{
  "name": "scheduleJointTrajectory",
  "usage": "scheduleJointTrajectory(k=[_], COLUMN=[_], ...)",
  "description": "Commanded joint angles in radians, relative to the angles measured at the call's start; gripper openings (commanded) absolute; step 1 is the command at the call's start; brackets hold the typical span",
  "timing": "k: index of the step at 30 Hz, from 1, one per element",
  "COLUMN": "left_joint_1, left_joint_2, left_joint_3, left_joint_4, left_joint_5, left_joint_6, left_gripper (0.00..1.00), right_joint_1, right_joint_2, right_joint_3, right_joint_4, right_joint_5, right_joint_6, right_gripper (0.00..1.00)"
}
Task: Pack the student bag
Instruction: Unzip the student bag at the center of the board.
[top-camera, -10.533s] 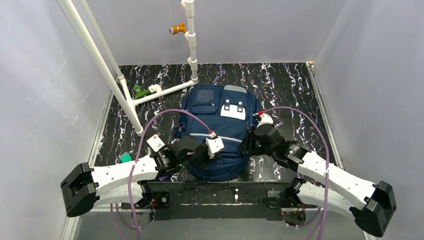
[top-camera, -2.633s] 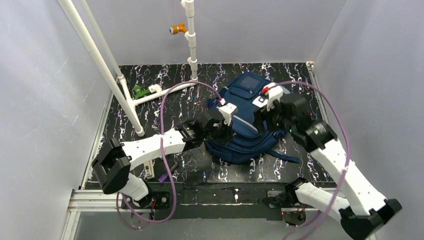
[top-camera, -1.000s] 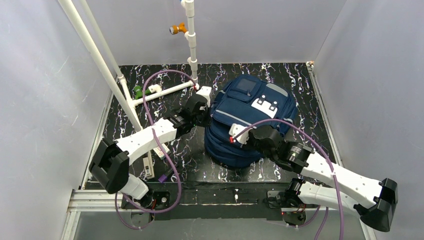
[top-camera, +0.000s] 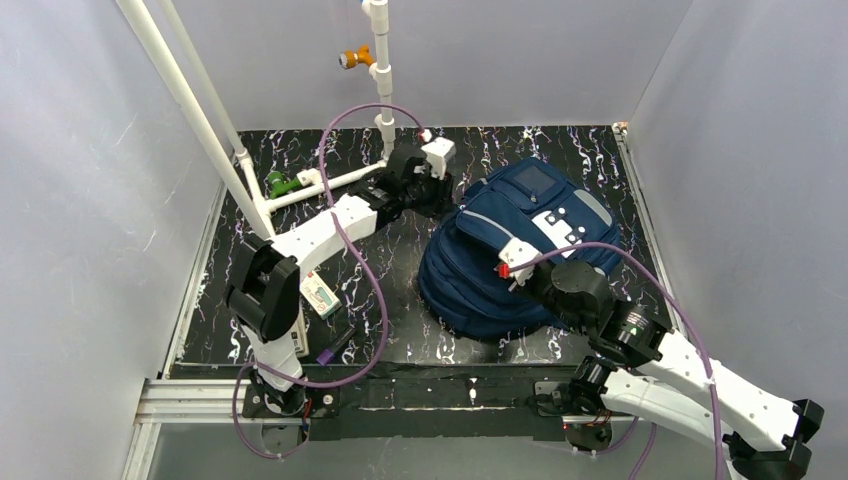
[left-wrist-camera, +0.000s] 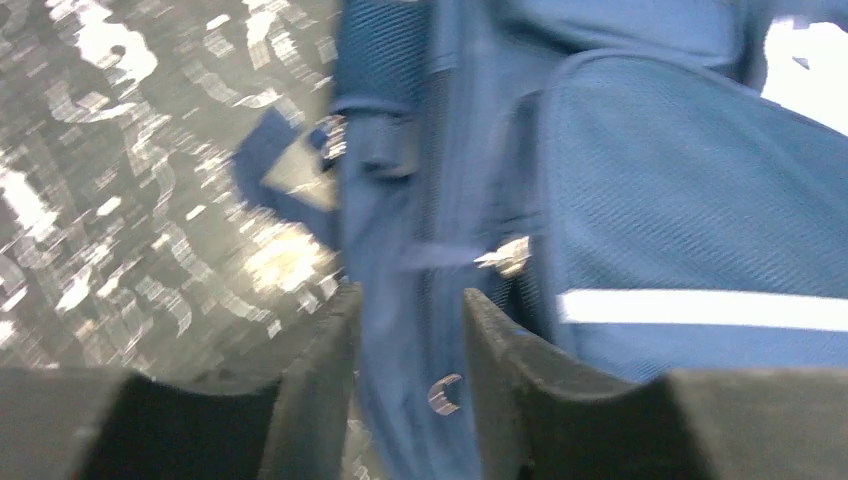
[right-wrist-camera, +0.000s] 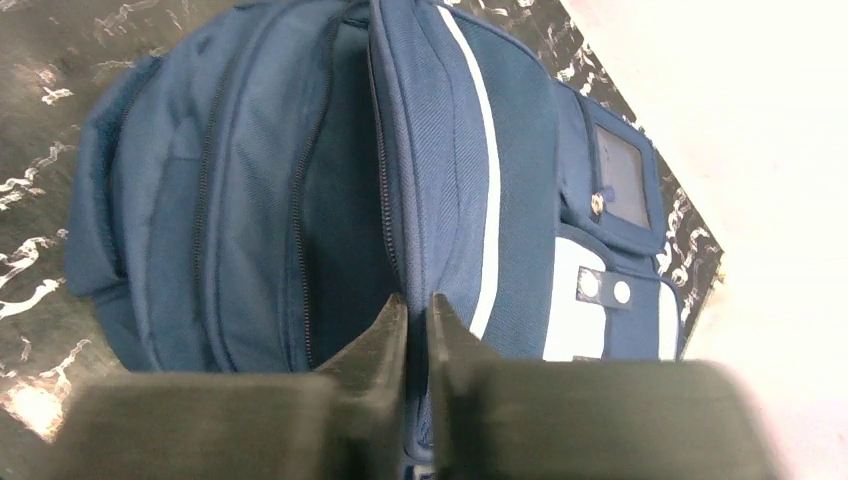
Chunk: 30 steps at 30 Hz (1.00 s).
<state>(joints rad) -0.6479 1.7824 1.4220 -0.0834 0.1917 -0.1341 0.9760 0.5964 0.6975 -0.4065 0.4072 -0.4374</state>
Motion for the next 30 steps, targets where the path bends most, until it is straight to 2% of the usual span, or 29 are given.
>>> scheduleJointTrajectory(k=[1,3,4,5,6,8,11,14,17,19,20,24,30], left_joint_1=[0.076,0.077,0.076,0.077,0.078,0.080,0.081,0.082,0.082,0.082,0.082,0.082,0.082], left_joint_2=[-0.217,-0.332,-0.389,-0.452,-0.507,-0.622,-0.777,-0.909,-0.995,-1.067,-1.150,-1.283,-1.278], left_joint_3=[0.054,0.029,0.013,-0.001,-0.008,-0.015,-0.036,-0.037,0.011,0.015,0.006,-0.034,-0.048], left_joint_4=[-0.239,-0.334,-0.375,-0.412,-0.455,-0.532,-0.595,-0.647,-0.738,-0.755,-0.750,-0.720,-0.744], left_joint_5=[-0.208,-0.198,-0.196,-0.193,-0.193,-0.203,-0.211,-0.252,-0.418,-0.530,-0.599,-0.690,-0.628], left_joint_6=[-0.058,-0.082,-0.088,-0.089,-0.092,-0.097,-0.135,-0.154,-0.188,-0.206,-0.224,-0.235,-0.193], left_gripper=[0.51,0.79,0.94,0.98,0.98,0.98,0.98,0.98,0.98,0.98,0.98,0.98,0.98], right_joint_1=[0.020,0.020,0.020,0.020,0.020,0.020,0.021,0.062,0.232,0.264,0.296,0.377,0.400], right_joint_2=[0.133,0.201,0.231,0.264,0.292,0.326,0.400,0.634,0.842,0.964,1.095,1.276,1.484], right_joint_3=[0.145,0.182,0.199,0.217,0.233,0.264,0.351,0.531,0.614,0.646,0.690,0.770,0.904], right_joint_4=[0.067,0.032,0.017,0.008,0.001,-0.006,0.017,-0.070,-0.024,0.042,0.105,0.217,0.237], right_joint_5=[0.135,0.094,0.069,0.060,0.049,-0.014,-0.041,-0.117,-0.041,-0.088,-0.088,0.003,0.069], right_joint_6=[0.118,0.128,0.139,0.171,0.202,0.253,0.462,0.614,0.691,0.789,0.876,0.915,0.897], right_gripper=[0.49,0.71,0.85,0.96,0.98,0.98,0.98,0.98,0.98,0.98,0.98,0.98,0.98])
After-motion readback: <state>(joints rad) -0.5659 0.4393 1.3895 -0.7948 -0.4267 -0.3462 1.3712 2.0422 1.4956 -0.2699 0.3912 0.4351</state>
